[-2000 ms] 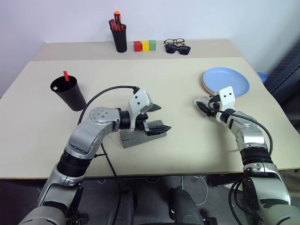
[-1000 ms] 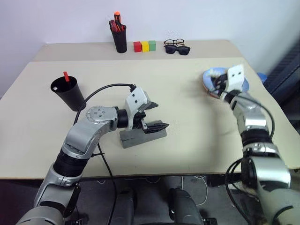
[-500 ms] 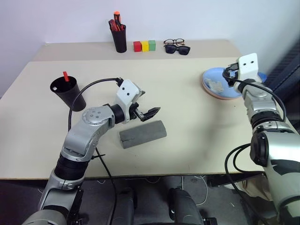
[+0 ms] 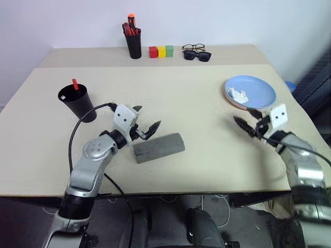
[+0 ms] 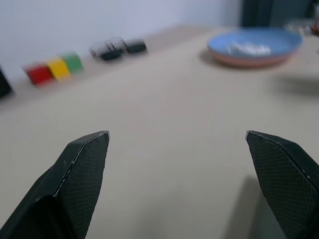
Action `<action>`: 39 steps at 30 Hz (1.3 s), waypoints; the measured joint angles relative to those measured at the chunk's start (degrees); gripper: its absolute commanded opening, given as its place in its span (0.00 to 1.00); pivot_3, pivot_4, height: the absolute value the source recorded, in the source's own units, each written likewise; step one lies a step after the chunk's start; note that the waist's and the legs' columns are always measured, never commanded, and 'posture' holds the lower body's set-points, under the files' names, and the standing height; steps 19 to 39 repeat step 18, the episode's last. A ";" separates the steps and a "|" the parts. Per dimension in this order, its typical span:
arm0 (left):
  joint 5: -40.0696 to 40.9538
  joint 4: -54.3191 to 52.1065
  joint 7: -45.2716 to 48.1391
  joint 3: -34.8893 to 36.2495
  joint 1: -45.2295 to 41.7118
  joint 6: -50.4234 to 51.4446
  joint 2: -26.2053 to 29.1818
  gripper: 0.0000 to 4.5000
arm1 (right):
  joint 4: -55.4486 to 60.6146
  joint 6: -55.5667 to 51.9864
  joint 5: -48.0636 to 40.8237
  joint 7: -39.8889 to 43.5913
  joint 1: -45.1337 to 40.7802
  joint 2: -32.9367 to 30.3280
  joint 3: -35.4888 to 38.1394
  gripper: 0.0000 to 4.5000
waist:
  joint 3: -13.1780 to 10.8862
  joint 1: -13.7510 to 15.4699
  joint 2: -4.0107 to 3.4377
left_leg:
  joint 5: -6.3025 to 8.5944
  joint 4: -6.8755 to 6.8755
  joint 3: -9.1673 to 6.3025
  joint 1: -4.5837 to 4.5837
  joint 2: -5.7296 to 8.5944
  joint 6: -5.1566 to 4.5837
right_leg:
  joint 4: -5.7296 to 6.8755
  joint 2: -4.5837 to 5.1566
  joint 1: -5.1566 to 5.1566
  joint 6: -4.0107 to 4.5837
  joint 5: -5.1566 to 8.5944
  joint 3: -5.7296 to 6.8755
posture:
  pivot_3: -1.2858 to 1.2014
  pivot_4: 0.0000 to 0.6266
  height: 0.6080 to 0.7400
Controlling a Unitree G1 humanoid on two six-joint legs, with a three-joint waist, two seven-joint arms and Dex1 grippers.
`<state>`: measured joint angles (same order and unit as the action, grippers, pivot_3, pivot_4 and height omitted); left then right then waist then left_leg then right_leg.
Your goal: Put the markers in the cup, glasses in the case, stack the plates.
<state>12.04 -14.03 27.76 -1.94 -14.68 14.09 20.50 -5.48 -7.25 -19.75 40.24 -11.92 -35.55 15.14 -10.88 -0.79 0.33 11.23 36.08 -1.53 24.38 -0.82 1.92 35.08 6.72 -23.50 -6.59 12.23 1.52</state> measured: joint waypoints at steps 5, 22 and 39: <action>2.73 -0.99 4.48 2.79 8.89 -3.01 2.96 1.00 | 13.90 -5.47 -4.92 1.15 14.35 -0.75 4.58 0.64 | 0.02 0.18 0.01 | 0.05 -0.03 0.02 -0.01 -0.06 0.04 | -0.12 0.01 0.02 -0.02 0.20 0.02 | 0.52 0.24 1.00; 11.34 -7.19 12.97 8.09 18.73 -1.49 9.39 1.00 | 22.26 -2.72 -5.08 0.09 27.32 0.90 8.20 0.64 | 0.07 0.17 -0.04 | 0.21 -0.15 0.17 0.21 -0.11 0.18 | -1.02 0.10 0.12 0.10 0.12 0.11 | 0.52 0.24 1.00; 11.34 -7.19 12.97 8.09 18.73 -1.49 9.39 1.00 | 22.26 -2.72 -5.08 0.09 27.32 0.90 8.20 0.64 | 0.07 0.17 -0.04 | 0.21 -0.15 0.17 0.21 -0.11 0.18 | -1.02 0.10 0.12 0.10 0.12 0.11 | 0.52 0.24 1.00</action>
